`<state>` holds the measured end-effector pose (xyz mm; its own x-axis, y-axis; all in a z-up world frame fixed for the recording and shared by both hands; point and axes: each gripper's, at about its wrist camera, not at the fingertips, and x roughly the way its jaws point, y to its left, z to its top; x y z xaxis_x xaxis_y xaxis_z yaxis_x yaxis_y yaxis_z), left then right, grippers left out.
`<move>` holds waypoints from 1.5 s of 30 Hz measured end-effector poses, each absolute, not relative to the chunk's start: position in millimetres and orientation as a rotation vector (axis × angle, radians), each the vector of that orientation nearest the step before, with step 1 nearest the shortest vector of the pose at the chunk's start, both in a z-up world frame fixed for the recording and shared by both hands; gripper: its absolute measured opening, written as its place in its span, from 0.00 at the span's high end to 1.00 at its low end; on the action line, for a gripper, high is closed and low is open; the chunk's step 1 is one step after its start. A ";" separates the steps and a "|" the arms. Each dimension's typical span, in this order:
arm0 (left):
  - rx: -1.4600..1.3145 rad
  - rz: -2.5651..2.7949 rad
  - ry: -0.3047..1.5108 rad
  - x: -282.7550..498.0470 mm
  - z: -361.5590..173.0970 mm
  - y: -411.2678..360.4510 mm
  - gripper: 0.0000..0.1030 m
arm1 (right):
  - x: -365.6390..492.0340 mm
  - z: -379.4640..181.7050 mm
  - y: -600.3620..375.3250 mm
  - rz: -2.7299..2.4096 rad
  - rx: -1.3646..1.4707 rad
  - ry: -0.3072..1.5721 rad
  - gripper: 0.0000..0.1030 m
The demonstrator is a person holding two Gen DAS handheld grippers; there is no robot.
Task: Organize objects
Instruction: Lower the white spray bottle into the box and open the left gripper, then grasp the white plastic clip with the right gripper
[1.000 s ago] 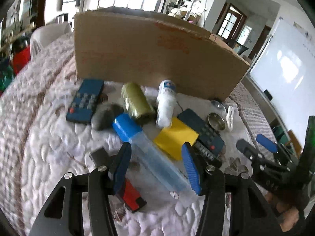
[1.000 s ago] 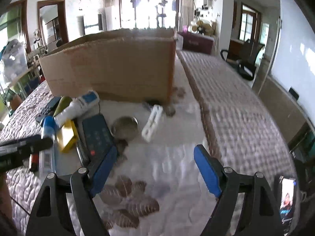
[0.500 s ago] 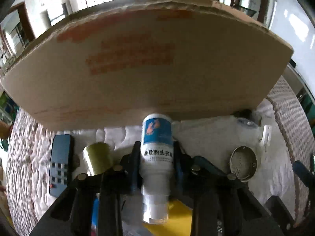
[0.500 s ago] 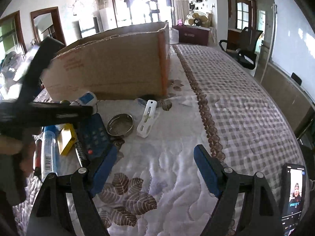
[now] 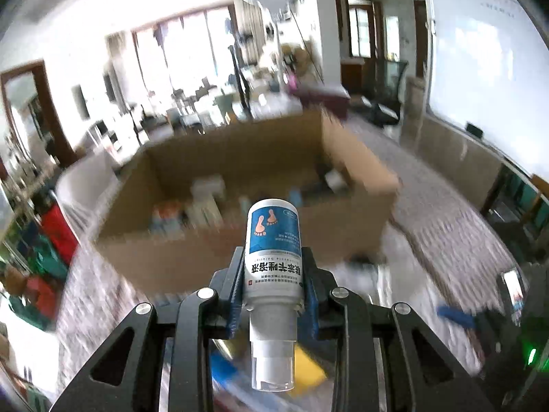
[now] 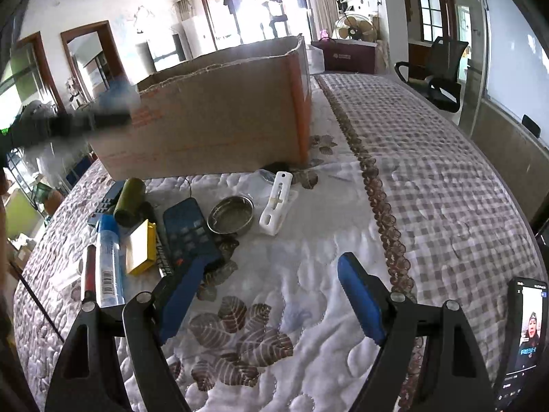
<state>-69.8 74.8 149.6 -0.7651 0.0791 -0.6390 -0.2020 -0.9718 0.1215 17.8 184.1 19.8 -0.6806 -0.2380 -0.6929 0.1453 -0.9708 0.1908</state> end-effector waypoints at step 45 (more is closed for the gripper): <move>-1.036 2.811 -0.242 -12.5 104.5 7.2 0.26 | 6.5 8.8 203.1 -2.650 1.219 -0.342 0.00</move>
